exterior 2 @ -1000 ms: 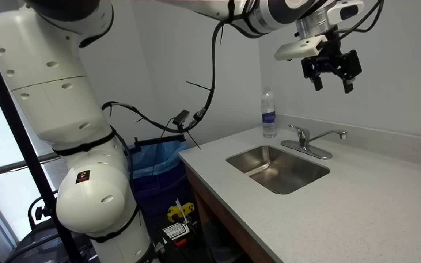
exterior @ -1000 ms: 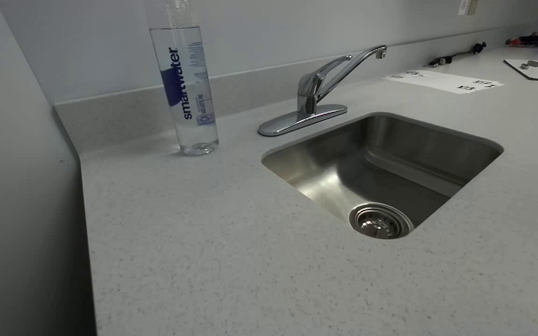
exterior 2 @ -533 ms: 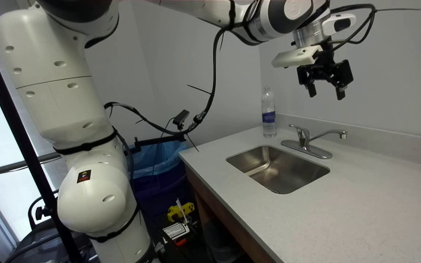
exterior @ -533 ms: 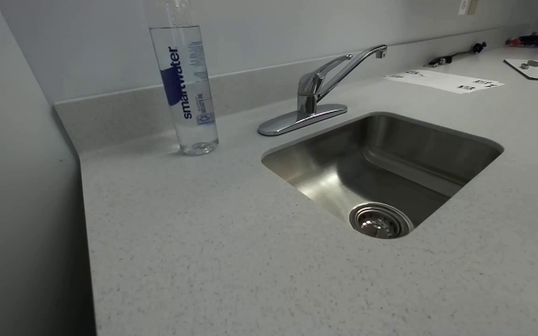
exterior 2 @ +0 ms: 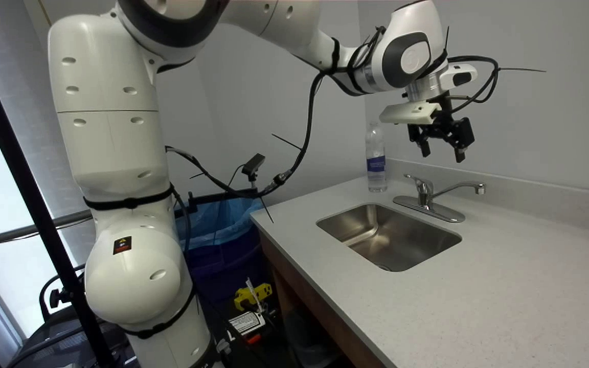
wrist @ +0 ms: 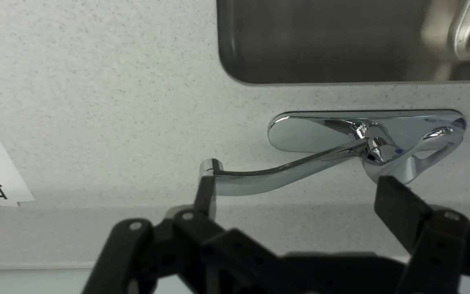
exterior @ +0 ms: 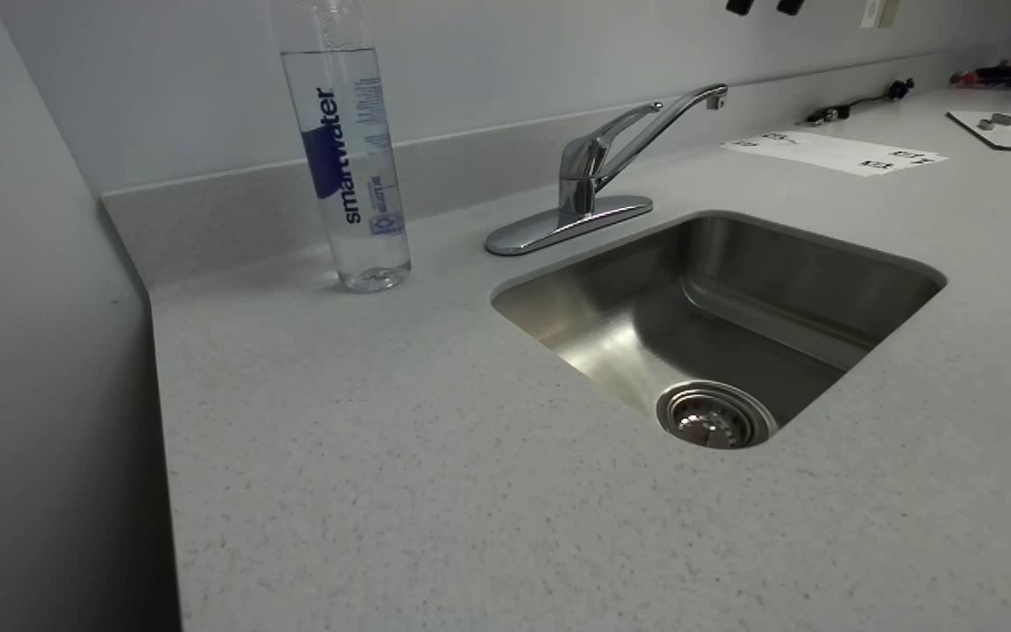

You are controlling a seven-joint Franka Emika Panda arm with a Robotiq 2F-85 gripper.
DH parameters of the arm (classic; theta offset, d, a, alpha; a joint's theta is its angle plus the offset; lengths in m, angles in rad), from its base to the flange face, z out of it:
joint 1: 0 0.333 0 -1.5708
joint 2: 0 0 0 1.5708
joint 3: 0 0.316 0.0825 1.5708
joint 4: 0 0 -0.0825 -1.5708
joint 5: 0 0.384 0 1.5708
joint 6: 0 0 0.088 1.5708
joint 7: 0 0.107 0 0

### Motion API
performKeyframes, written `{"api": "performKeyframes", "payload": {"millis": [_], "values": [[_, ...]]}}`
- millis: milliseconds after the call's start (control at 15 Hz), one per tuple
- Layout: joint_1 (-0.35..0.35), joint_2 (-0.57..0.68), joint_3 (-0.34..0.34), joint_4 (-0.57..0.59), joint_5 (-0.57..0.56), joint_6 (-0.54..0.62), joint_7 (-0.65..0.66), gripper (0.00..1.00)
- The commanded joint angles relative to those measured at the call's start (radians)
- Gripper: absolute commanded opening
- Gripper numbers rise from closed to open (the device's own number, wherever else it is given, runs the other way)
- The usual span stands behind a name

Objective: Push the faucet to the left

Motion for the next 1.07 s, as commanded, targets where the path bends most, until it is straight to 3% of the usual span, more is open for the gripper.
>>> {"api": "performKeyframes", "payload": {"millis": [0,600,1000], "values": [[0.010,0.131,-0.006,0.147,-0.025,0.006,0.025,1.00],[0.049,0.284,-0.024,0.275,-0.078,0.023,0.115,1.00],[0.032,0.389,-0.059,0.431,-0.077,0.000,0.123,1.00]]}}
